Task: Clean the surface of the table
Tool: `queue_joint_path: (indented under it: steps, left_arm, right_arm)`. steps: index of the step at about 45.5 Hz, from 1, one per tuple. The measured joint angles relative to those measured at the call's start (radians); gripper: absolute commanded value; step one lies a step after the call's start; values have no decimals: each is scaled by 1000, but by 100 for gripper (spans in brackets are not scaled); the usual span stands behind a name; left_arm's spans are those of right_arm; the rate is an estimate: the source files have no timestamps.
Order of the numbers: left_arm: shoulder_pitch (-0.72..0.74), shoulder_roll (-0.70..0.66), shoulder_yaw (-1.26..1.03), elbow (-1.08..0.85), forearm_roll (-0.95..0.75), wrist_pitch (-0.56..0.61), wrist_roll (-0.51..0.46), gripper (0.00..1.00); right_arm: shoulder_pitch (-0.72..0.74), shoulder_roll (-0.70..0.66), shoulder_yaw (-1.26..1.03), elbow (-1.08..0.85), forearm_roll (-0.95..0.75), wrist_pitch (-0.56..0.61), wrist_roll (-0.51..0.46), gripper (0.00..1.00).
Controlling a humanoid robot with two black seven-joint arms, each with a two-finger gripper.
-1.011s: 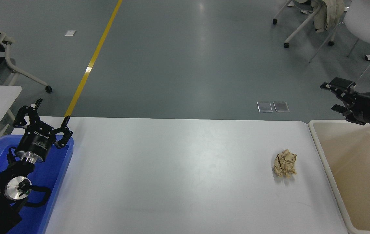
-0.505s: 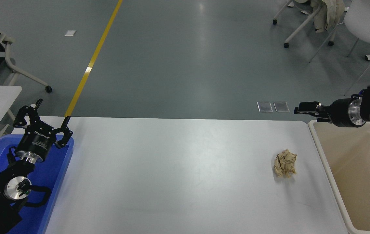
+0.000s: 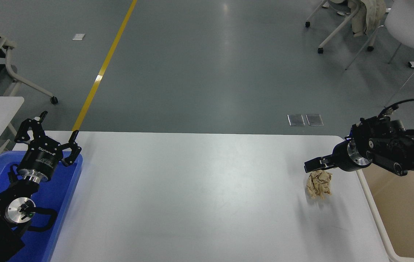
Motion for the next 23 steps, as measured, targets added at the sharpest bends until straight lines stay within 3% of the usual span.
queue_joint_path:
  steps: [23]
  left_arm:
    - [0,0,0,0,0,0,0,100]
  right_arm:
    - [-68,23,0,-68,-2,-42,0,98]
